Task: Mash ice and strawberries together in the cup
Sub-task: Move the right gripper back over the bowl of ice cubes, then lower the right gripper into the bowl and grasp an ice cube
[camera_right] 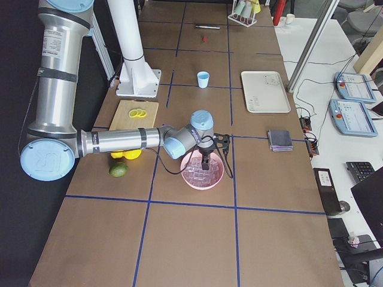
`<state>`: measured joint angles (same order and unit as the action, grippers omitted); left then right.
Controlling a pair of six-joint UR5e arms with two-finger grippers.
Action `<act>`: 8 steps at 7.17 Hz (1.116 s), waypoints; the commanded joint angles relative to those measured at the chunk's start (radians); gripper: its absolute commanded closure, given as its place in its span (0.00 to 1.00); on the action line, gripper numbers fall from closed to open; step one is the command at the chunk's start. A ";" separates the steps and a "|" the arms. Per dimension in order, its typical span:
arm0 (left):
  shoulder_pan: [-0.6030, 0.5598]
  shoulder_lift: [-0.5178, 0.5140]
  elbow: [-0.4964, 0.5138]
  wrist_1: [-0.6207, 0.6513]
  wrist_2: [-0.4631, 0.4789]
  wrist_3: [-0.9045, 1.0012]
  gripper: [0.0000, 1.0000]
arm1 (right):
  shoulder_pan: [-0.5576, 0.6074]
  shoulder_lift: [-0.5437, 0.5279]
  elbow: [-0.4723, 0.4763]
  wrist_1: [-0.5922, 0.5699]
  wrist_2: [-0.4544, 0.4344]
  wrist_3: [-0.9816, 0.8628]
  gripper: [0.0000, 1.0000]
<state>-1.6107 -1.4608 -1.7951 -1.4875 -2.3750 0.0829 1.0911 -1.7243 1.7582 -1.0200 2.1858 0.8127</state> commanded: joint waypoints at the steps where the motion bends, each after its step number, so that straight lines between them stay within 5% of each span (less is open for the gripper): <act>1: 0.000 0.000 -0.001 0.000 0.000 0.000 0.00 | -0.010 0.002 -0.031 0.001 -0.011 -0.006 0.02; 2: 0.000 0.000 -0.003 0.000 0.000 0.000 0.00 | -0.008 -0.001 -0.031 0.001 -0.009 -0.012 0.03; 5: 0.000 0.000 -0.003 0.001 -0.001 0.000 0.00 | -0.005 -0.011 -0.025 0.003 -0.005 -0.015 0.33; 8: 0.000 0.000 -0.003 0.001 -0.001 0.000 0.00 | -0.007 -0.011 -0.028 0.001 -0.008 -0.043 0.35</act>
<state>-1.6107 -1.4604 -1.7978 -1.4865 -2.3761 0.0828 1.0856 -1.7355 1.7312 -1.0181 2.1795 0.7765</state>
